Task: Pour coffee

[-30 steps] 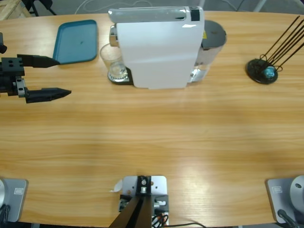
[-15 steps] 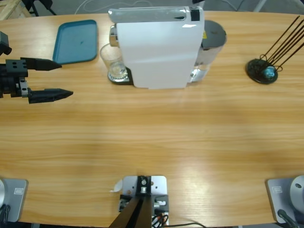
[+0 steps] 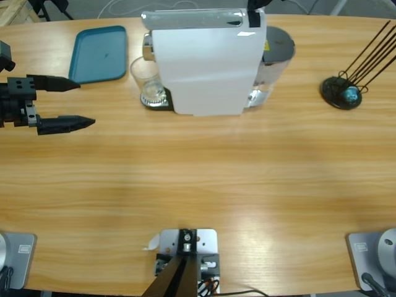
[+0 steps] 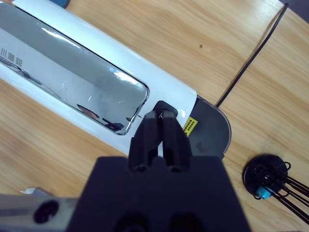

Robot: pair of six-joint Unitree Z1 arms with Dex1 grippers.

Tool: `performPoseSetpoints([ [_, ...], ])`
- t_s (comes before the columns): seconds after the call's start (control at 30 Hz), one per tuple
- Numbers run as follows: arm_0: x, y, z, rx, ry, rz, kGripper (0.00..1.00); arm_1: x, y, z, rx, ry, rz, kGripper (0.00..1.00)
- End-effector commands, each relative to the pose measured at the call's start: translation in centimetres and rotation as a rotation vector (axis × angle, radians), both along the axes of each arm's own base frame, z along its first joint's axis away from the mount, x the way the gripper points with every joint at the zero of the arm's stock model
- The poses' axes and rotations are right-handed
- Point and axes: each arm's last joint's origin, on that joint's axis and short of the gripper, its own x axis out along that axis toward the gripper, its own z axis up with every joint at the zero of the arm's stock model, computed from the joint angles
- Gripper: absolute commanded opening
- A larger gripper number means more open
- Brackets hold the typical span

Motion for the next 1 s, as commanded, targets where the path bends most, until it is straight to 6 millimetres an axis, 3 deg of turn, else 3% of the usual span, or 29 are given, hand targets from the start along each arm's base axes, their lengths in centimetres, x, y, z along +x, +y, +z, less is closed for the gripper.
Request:
performPoseSetpoints([
  [0.03,-0.2,0.1,-1.1,0.019,0.037,0.013,1.000,-3.1,-2.7,7.2,0.092,-0.192,0.020,0.930],
  [0.07,-0.2,0.1,-1.1,0.019,0.036,0.013,1.000,-3.6,-3.1,7.8,0.098,-0.206,0.012,0.997],
  [0.27,-0.5,0.1,-0.9,0.014,0.027,0.013,1.000,-3.8,-3.2,5.1,0.060,-0.101,-0.020,1.000],
  [0.47,-0.5,0.2,-0.8,0.012,0.023,0.013,1.000,-4.0,-3.3,4.2,0.053,-0.058,-0.045,1.000],
  [1.0,-0.5,0.1,-0.9,0.013,0.025,0.010,1.000,-4.4,-3.5,4.4,0.077,-0.036,-0.053,1.000],
])
